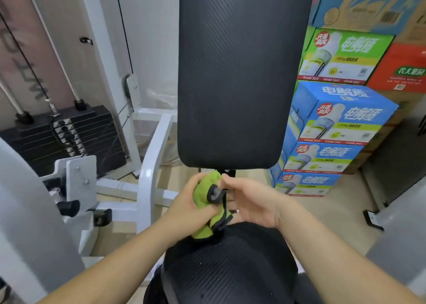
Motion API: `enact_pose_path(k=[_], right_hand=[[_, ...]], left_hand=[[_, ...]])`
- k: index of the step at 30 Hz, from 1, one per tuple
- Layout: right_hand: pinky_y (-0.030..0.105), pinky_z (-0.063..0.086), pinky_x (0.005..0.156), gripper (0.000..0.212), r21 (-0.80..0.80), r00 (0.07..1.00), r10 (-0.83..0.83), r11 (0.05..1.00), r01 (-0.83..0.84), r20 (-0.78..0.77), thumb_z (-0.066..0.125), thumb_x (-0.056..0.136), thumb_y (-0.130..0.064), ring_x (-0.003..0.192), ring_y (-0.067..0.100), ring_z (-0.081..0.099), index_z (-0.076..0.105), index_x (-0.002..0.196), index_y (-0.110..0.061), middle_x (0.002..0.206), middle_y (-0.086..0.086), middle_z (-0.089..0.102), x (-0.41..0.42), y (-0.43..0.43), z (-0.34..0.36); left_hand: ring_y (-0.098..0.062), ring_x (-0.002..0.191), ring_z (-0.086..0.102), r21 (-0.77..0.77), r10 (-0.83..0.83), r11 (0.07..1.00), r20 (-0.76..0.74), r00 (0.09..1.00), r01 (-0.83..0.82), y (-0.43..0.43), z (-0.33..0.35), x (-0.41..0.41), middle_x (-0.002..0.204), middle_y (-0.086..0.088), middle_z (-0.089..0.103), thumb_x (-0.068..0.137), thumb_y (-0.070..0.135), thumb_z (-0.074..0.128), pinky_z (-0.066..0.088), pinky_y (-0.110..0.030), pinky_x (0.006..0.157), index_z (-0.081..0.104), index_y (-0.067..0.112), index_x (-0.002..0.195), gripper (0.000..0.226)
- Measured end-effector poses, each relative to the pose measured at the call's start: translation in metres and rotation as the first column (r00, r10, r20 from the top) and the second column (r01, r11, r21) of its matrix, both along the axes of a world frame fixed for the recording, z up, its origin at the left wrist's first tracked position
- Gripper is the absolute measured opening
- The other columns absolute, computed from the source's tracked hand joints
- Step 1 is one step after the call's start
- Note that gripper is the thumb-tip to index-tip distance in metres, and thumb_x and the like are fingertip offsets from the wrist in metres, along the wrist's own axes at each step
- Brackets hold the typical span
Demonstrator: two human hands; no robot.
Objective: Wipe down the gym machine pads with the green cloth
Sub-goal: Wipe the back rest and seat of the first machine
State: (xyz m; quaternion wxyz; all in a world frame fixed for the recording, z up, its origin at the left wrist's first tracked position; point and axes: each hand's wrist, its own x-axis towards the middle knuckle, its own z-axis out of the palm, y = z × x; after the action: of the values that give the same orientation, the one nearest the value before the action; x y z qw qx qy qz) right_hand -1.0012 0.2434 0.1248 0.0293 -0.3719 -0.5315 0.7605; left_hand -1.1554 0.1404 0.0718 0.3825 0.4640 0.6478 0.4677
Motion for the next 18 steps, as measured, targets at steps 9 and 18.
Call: enact_pose_path(k=[9,18], right_hand=[[0.03,0.052,0.073,0.027,0.623,0.856,-0.281,0.78,-0.059,0.433,0.07,0.092,-0.031,0.079,0.019,0.066,0.075,0.085,-0.005,0.082,0.011,0.073,0.054,0.034,-0.065],[0.028,0.055,0.078,0.019,0.582,0.798,-0.279,0.807,-0.106,0.533,0.086,0.079,-0.034,0.073,0.01,0.067,0.077,0.068,-0.022,0.069,-0.009,0.073,0.052,0.042,-0.098]], left_hand=[[-0.023,0.103,0.058,0.104,-0.077,0.955,-0.816,0.573,0.277,0.016,0.003,-0.034,0.125,0.007,0.046,0.076,0.033,0.064,0.054,-0.043,0.081,0.045,0.03,0.122,0.05],[-0.027,0.126,0.06,-0.154,-0.021,0.703,-0.98,-0.196,0.694,0.118,-0.072,-0.009,0.138,-0.001,0.065,0.085,0.03,0.075,0.051,-0.042,0.095,0.068,0.019,0.127,0.045]])
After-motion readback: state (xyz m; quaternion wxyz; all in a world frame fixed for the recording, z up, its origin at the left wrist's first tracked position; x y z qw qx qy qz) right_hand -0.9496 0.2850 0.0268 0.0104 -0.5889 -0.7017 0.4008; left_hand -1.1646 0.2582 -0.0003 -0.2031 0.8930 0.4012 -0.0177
